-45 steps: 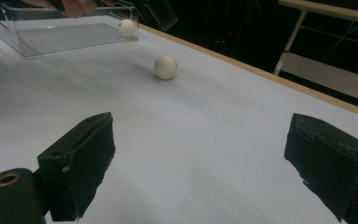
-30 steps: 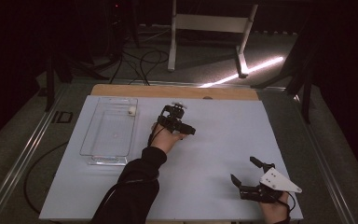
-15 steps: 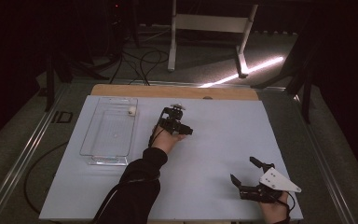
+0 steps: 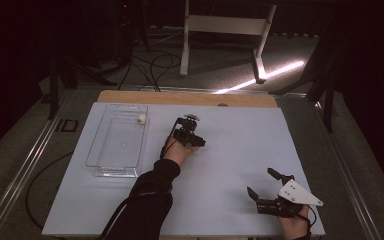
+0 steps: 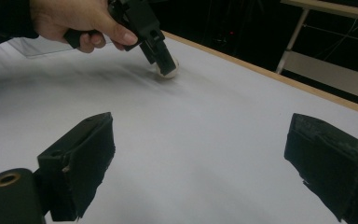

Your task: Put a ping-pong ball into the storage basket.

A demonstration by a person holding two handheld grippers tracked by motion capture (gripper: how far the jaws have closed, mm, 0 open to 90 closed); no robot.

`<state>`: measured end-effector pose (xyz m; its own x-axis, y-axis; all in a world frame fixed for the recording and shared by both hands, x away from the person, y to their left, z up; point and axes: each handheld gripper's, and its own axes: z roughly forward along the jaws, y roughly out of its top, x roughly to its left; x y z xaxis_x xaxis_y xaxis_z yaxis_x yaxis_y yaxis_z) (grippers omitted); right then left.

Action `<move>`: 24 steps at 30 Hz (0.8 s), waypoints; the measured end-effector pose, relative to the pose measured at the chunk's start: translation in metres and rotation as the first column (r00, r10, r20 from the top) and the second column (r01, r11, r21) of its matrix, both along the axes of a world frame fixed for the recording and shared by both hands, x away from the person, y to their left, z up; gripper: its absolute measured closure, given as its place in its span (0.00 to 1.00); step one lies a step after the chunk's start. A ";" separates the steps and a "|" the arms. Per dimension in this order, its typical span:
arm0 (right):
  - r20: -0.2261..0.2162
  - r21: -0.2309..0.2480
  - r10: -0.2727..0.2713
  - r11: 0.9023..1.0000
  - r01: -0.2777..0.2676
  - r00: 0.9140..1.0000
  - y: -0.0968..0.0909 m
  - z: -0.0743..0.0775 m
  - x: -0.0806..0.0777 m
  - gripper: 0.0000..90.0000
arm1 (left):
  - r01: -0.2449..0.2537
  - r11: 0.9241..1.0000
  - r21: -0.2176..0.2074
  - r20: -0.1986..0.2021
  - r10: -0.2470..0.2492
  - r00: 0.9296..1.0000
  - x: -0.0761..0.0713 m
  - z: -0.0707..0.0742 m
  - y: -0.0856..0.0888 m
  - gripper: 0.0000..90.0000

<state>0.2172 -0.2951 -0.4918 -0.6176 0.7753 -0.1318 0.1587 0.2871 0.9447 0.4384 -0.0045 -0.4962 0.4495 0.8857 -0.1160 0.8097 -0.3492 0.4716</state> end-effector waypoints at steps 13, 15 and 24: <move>-0.004 0.003 0.000 1.000 0.000 1.000 0.000 -0.001 0.000 0.09 | 0.003 1.000 0.009 0.006 -0.003 1.000 0.005 -0.007 -0.002 0.46; -0.004 0.001 0.001 1.000 -0.001 1.000 -0.001 -0.001 0.001 0.09 | -0.003 1.000 0.008 0.008 0.003 1.000 0.006 -0.008 -0.004 0.48; -0.003 0.003 -0.003 1.000 0.003 1.000 -0.001 0.000 0.000 0.09 | -0.008 0.999 0.031 0.024 0.007 1.000 0.007 -0.008 -0.009 0.57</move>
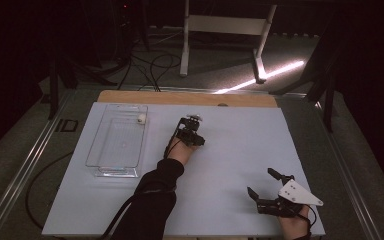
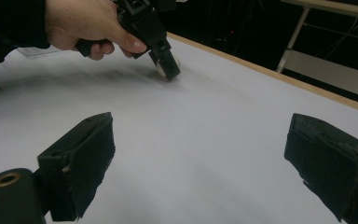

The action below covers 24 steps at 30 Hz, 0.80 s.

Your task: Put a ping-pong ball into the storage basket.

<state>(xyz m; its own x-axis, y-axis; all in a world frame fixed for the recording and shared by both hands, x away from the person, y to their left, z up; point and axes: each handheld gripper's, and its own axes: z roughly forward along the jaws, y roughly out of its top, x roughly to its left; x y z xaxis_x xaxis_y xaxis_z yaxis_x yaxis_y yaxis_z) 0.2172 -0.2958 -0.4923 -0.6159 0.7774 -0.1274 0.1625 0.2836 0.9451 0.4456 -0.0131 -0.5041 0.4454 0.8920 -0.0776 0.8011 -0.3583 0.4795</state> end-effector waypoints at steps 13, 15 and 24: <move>0.001 -0.003 0.001 1.000 -0.001 1.000 0.000 0.000 0.001 0.09 | 0.068 0.998 0.018 -0.011 -0.068 0.998 -0.006 0.011 0.002 0.58; 0.000 -0.003 0.003 1.000 -0.003 1.000 0.000 0.000 0.001 0.09 | 0.078 0.997 0.017 -0.016 -0.078 0.997 -0.007 0.013 0.002 0.58; -0.007 -0.004 0.002 1.000 -0.003 1.000 0.001 -0.001 0.001 0.09 | 0.156 0.987 0.038 -0.023 -0.156 0.988 -0.016 0.024 0.001 0.58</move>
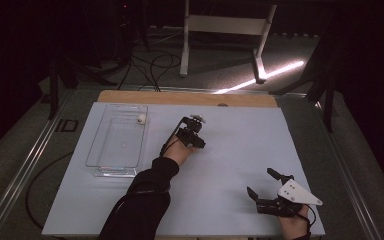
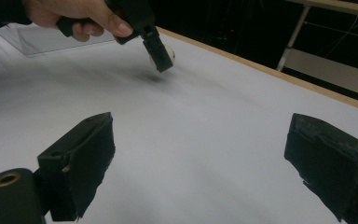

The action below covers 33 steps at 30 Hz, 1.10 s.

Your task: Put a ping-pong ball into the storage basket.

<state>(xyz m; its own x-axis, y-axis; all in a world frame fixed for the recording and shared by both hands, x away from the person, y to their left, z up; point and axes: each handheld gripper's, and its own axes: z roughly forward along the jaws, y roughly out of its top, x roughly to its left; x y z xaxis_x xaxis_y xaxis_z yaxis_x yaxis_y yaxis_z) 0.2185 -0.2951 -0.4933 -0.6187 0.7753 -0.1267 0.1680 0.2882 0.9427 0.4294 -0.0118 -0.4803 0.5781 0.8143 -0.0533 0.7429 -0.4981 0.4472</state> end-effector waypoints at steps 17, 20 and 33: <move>-0.006 -0.005 -0.002 1.000 0.002 1.000 0.002 0.000 0.000 0.09 | 0.150 0.988 0.025 -0.033 -0.149 0.988 -0.020 0.013 0.013 0.58; -0.007 -0.007 -0.003 1.000 0.003 1.000 0.002 0.000 0.000 0.09 | 0.182 0.983 0.031 -0.039 -0.180 0.983 -0.025 0.015 0.016 0.58; -0.005 -0.012 0.001 1.000 -0.001 1.000 0.003 -0.001 0.001 0.09 | 0.299 0.951 0.075 -0.066 -0.295 0.953 -0.036 0.018 0.032 0.58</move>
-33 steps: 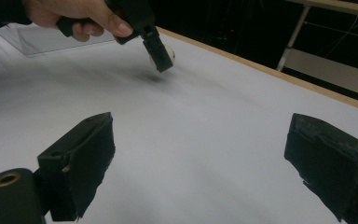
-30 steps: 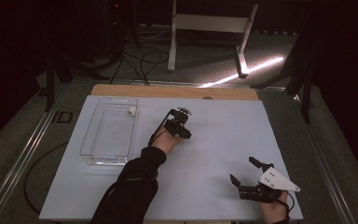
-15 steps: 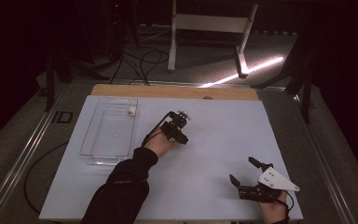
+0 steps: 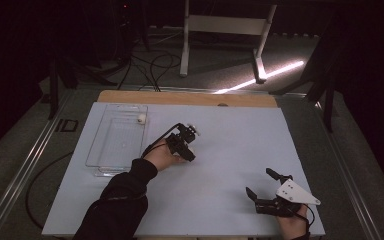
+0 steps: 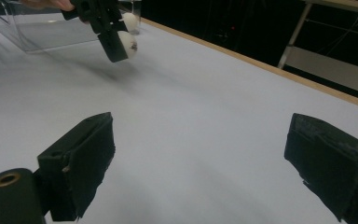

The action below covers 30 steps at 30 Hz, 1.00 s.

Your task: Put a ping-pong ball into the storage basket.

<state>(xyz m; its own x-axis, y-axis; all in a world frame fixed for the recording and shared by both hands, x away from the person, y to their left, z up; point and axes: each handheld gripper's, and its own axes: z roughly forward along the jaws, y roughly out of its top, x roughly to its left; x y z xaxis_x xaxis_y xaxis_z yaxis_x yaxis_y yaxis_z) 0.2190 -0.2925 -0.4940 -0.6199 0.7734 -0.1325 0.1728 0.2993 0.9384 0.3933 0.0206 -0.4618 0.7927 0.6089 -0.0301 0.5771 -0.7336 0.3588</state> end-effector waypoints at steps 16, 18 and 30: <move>0.003 0.004 -0.001 1.000 0.001 1.000 0.000 0.001 -0.001 0.09 | 0.222 0.975 0.005 -0.045 -0.221 0.974 -0.017 0.002 0.009 0.58; 0.002 0.003 -0.001 1.000 0.001 1.000 -0.001 0.001 -0.001 0.09 | 0.236 0.972 0.000 -0.056 -0.236 0.970 -0.019 0.003 0.011 0.58; 0.005 0.000 -0.002 1.000 0.002 1.000 0.000 0.001 -0.001 0.09 | 0.361 0.933 0.002 -0.083 -0.360 0.929 -0.030 0.007 0.017 0.58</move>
<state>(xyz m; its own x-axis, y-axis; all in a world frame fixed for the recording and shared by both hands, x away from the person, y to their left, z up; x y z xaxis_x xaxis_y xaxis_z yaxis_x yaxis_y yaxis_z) 0.2182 -0.2928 -0.4927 -0.6176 0.7747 -0.1355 0.1684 0.2986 0.9394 0.3631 0.0372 -0.4551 0.9542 0.2838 -0.0942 0.2990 -0.9031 0.3082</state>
